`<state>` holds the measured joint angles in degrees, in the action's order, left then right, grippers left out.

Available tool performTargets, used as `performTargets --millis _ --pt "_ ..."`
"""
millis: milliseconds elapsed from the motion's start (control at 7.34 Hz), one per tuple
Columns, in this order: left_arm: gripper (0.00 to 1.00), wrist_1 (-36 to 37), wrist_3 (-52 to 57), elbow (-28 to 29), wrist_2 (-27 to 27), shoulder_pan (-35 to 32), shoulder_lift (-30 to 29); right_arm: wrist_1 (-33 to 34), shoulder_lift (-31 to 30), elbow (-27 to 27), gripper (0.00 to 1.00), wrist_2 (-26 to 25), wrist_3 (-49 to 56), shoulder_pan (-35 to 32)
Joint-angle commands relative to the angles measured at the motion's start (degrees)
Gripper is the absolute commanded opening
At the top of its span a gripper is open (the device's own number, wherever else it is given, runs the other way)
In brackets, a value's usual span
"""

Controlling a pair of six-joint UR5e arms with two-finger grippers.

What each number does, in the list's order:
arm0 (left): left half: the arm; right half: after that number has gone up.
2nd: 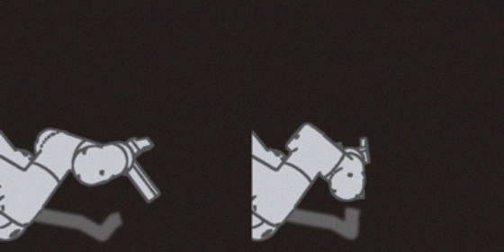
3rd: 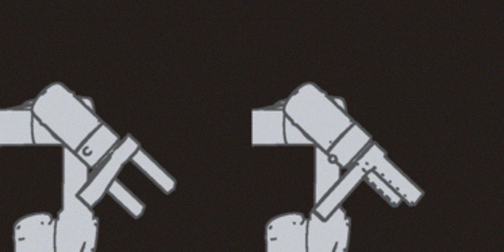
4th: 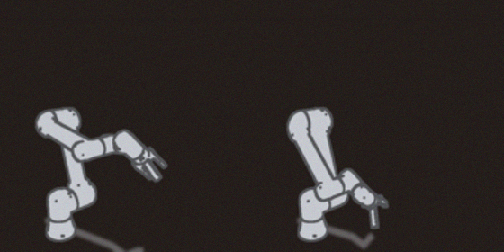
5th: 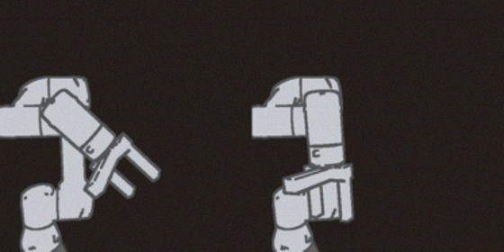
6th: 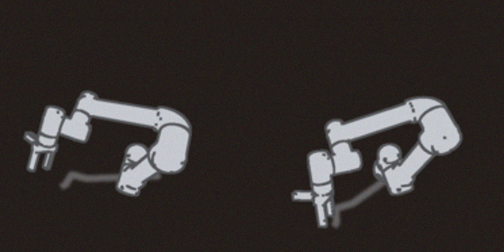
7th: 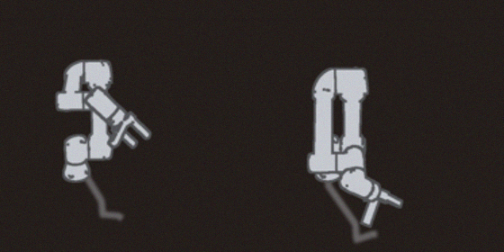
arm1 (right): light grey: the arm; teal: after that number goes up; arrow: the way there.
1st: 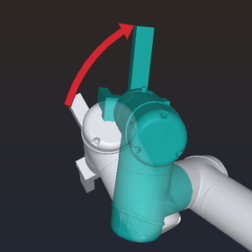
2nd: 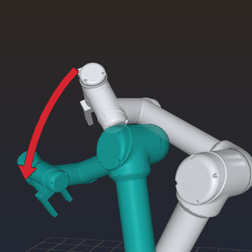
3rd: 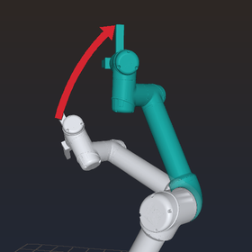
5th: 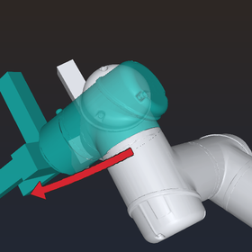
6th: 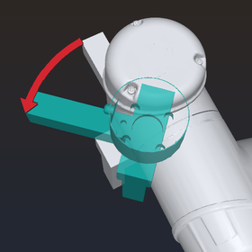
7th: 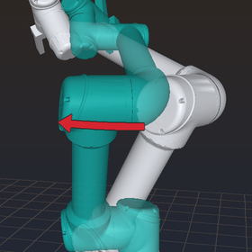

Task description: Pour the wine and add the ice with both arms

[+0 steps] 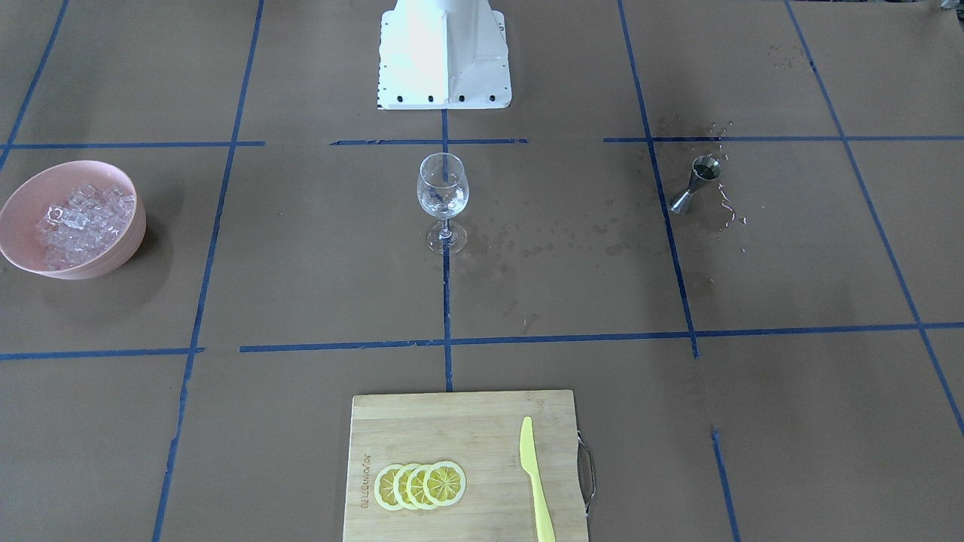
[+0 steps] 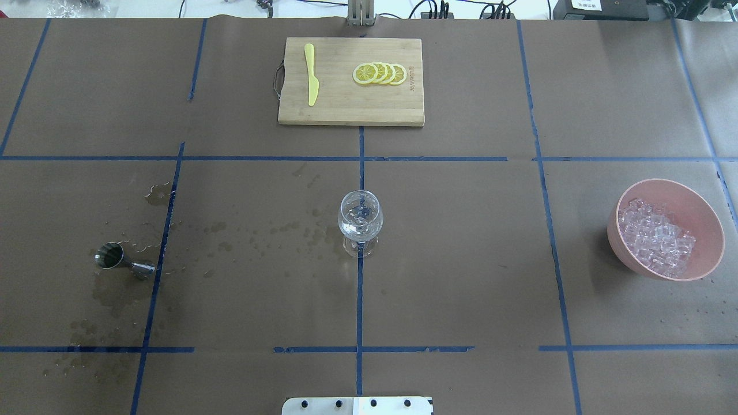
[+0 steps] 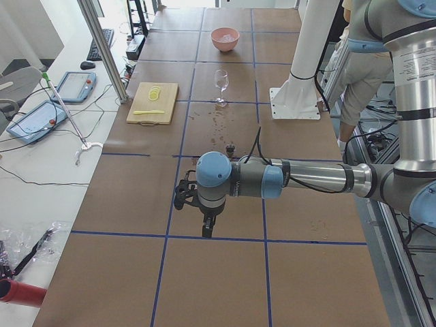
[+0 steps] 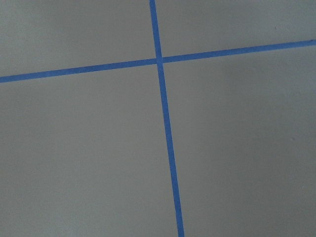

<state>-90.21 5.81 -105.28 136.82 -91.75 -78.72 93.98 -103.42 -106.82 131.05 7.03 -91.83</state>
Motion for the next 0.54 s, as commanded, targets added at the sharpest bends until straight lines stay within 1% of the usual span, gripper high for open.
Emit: performTargets --millis 0,272,409 --pt "1.0 -0.1 0.3 0.4 -0.6 0.0 -0.9 -0.1 -0.6 -0.1 1.0 0.0 0.0 0.0" --pt "1.0 -0.1 0.1 0.1 -0.2 -0.1 -0.8 -0.3 -0.6 -0.2 1.0 0.3 0.0 0.0" --pt "1.0 -0.3 0.1 -0.2 -0.6 0.1 -1.3 -0.3 0.0 -1.5 1.0 0.9 0.0 0.1"
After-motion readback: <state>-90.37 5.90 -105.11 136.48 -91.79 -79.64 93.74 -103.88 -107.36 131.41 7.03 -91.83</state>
